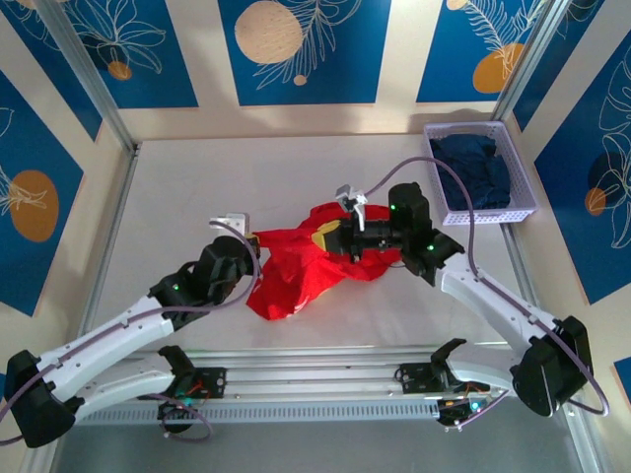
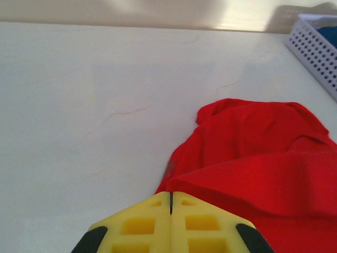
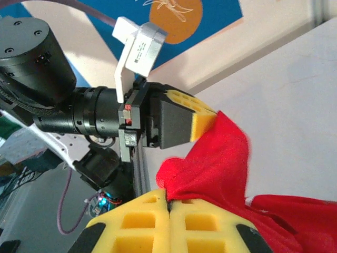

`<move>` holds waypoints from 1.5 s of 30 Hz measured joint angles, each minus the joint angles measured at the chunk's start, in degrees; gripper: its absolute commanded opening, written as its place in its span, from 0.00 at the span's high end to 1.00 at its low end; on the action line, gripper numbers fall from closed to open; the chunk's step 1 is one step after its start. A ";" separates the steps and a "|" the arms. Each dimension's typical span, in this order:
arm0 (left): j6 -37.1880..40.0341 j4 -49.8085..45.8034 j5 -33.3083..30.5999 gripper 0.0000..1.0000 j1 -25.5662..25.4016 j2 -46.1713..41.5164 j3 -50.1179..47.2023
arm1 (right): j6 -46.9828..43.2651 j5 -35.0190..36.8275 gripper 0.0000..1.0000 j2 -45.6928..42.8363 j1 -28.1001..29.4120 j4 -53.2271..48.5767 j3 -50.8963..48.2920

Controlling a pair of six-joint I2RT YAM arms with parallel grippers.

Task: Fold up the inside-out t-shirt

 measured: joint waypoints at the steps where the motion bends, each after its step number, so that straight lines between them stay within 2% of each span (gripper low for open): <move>1: -0.26 -0.24 -0.15 1.00 0.15 0.00 0.11 | 0.66 0.72 1.00 -0.74 -0.39 0.20 -0.81; 5: 0.09 -0.02 0.98 1.00 0.33 0.00 0.20 | 2.01 3.23 1.00 -1.55 -0.81 0.28 -1.90; 11: 4.50 2.08 8.57 1.00 0.52 -0.63 -0.48 | 1.79 4.90 1.00 -1.31 -0.81 -1.03 -1.86; 20: 10.45 3.28 15.93 1.00 0.52 -4.07 -2.51 | -1.75 6.19 1.00 0.28 -1.86 -10.10 3.48; 24: 12.04 3.30 18.73 0.68 0.52 -4.07 -2.97 | -3.65 5.49 1.00 0.63 -2.36 -13.53 5.84; 28: 13.81 3.19 19.10 0.41 0.52 -4.15 -2.95 | -5.38 3.52 1.00 2.21 -2.36 -16.83 8.31; 32: 16.06 2.73 20.06 0.34 0.52 -3.74 -1.55 | -6.69 2.25 1.00 2.97 -2.25 -18.99 9.20; 36: 17.35 2.91 25.35 0.31 0.52 0.39 3.82 | -7.32 1.64 1.00 3.08 -2.01 -20.31 9.22; 40: 17.77 3.85 30.67 0.30 0.46 5.09 7.96 | -7.52 1.53 1.00 3.56 -1.81 -20.39 9.27; 45: 18.18 4.63 33.92 0.32 0.46 8.20 9.73 | -7.52 1.38 1.00 3.67 -1.79 -20.59 9.27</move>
